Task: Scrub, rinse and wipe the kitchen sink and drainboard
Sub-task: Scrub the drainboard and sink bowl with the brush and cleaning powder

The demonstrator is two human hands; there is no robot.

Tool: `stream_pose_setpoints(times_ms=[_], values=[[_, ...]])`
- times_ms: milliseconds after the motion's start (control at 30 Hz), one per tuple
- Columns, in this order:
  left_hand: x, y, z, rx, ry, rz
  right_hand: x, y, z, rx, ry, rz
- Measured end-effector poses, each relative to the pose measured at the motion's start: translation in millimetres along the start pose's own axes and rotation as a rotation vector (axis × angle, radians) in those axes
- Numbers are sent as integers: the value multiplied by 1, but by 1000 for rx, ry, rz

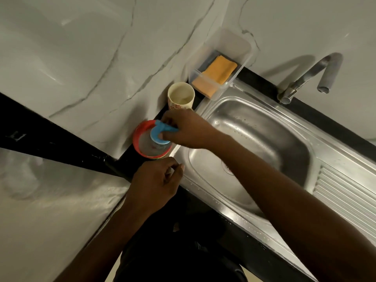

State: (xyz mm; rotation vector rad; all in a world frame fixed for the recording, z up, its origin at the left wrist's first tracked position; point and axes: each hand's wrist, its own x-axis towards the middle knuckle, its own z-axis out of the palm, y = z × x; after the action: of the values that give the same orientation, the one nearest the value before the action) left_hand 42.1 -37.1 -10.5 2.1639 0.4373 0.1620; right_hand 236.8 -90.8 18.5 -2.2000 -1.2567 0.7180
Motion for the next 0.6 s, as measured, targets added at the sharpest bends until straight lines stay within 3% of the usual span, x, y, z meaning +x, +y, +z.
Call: stream_pose_setpoints(times_ms=[133,300,400,600], values=[[2,6,10,6,-63,39,-46,27,-65,277,-156,138],[7,14,33,5,-130,78,-117,96,-116,281,-314,411],[16,22,50,21,-174,107,-154,135,-119,353,-332,600],[37,42,81,48,-246,146,-208,193,-120,322,-273,799]])
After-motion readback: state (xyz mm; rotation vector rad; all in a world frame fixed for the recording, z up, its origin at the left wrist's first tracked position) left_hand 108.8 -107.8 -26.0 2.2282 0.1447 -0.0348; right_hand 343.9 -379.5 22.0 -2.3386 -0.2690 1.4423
